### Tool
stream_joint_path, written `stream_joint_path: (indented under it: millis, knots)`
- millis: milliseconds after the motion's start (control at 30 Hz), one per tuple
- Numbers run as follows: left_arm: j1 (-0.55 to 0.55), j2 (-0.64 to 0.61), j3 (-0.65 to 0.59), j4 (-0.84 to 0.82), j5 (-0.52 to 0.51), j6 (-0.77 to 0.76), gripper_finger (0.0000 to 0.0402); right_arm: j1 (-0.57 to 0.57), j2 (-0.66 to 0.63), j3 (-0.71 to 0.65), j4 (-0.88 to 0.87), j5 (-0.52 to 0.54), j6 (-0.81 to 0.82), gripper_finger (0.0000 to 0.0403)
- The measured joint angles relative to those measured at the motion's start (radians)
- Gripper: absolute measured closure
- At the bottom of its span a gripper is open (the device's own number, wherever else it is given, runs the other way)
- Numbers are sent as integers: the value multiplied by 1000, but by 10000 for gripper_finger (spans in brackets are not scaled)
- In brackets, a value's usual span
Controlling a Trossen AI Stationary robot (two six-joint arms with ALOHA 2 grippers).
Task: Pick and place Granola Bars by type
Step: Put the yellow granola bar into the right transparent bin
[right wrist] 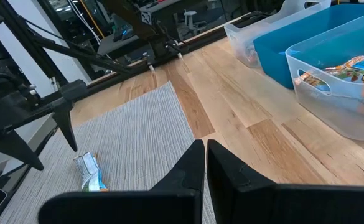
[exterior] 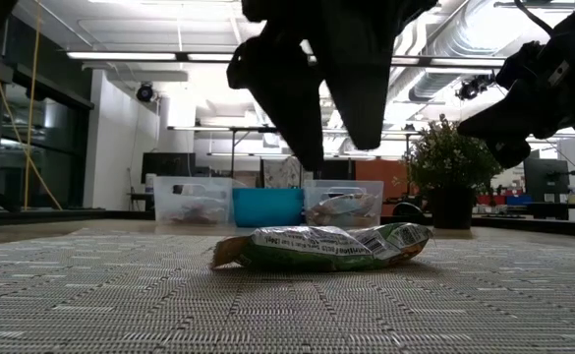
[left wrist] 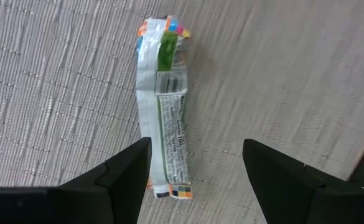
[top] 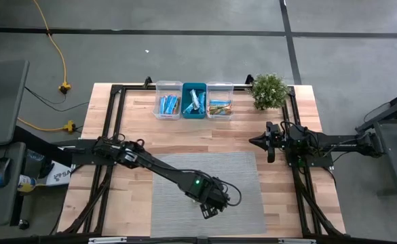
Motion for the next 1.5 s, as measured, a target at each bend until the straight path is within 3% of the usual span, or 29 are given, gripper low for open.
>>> stream_joint_path:
  millis: [567,833,1333,1500]
  knots:
    - [7,27,-4,10,-30,0,151,0,0,0,0,0,0,402]
    - [7,50,-9,12,-55,139,151,0,0,0,0,0,0,402]
    - [49,64,-10,-12,-42,213,151,0,0,0,0,0,0,402]
    - [71,64,-10,-4,12,229,151,0,0,0,0,0,0,402]
